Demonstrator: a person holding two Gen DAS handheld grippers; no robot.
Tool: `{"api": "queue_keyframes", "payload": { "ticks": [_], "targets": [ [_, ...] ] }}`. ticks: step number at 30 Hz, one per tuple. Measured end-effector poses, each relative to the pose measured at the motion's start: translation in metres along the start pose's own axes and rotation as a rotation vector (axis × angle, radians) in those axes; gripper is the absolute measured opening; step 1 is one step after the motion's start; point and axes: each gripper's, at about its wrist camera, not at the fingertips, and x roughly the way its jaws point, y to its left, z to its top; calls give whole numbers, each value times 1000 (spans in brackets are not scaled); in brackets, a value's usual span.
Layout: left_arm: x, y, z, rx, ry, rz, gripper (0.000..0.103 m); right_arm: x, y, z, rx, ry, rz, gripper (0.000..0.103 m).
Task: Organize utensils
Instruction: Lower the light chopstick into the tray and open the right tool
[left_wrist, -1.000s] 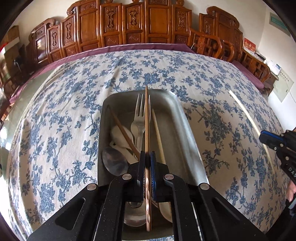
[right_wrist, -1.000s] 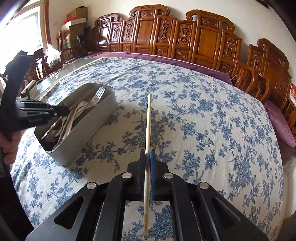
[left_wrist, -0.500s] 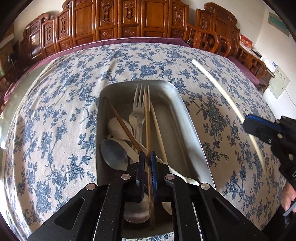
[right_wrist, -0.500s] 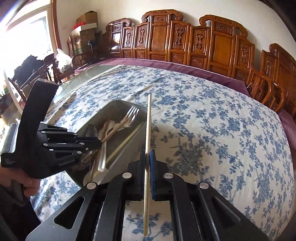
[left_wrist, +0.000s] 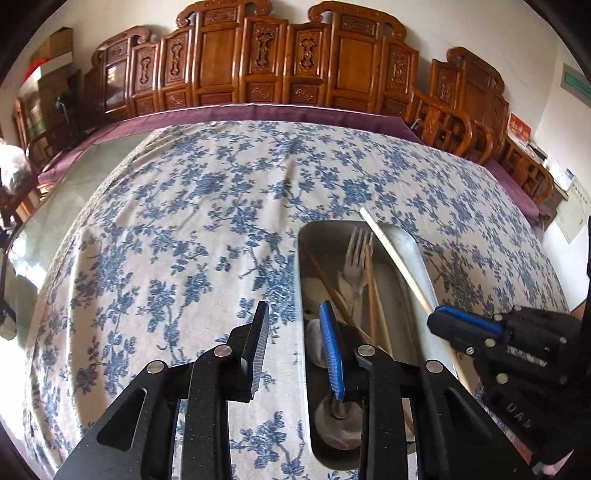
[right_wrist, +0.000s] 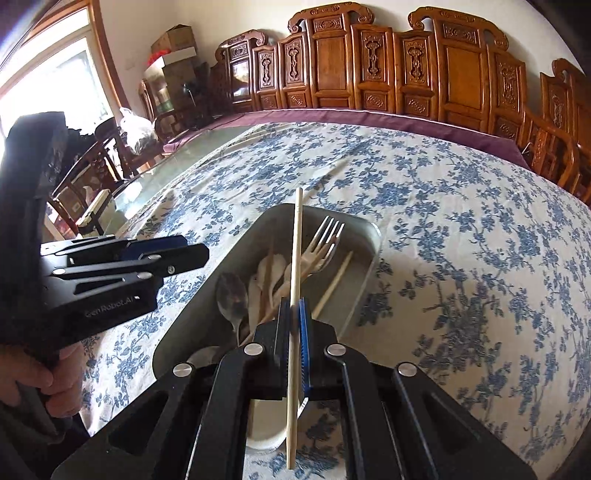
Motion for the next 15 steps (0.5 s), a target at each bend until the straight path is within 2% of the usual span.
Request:
{"api": "queue_keyframes", "payload": {
  "ticks": [11,15],
  "targets": [
    [-4,14,3,-30,-11,24,27,31,3,3,67,23,33,6],
    [-10,12,1,-27,-23,35,36,30,4,3,57,19,27,8]
  ]
}}
